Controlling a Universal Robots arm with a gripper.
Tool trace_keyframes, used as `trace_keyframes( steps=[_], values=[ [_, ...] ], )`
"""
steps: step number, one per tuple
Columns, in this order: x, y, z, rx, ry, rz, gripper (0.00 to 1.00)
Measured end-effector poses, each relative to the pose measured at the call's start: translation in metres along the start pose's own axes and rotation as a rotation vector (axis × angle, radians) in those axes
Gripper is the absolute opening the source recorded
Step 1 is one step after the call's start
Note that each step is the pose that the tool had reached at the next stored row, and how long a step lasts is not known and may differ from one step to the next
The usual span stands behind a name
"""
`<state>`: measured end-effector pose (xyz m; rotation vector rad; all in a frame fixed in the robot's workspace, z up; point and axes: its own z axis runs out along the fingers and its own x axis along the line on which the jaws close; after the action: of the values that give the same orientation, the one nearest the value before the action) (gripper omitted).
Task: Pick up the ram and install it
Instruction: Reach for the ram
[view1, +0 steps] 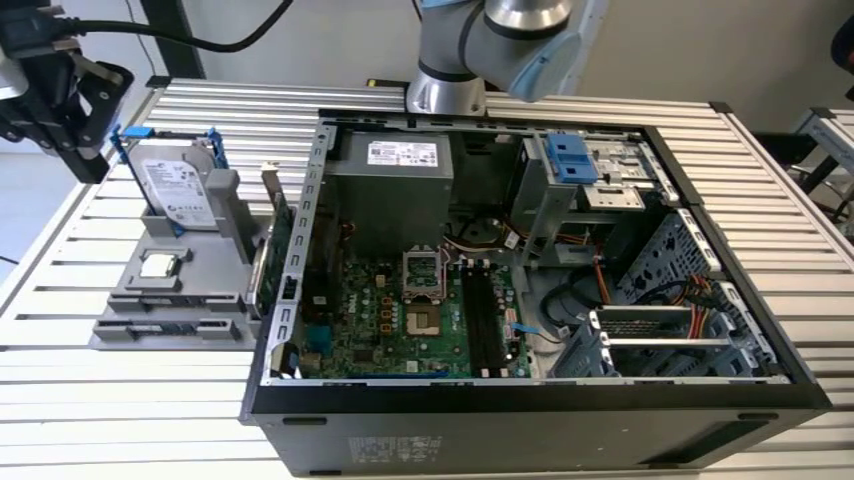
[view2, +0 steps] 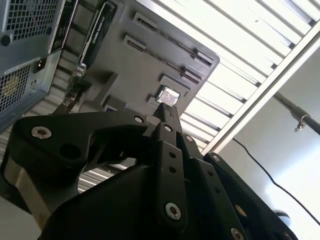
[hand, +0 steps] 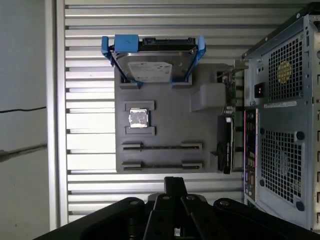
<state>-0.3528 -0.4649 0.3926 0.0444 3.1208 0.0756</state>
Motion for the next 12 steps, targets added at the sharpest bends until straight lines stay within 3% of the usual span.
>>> trace_keyframes(
  steps=[12],
  values=[
    [0.0004, -0.0171, -0.0007, 0.0001, 0.0043, -0.002, 0.00]
  ],
)
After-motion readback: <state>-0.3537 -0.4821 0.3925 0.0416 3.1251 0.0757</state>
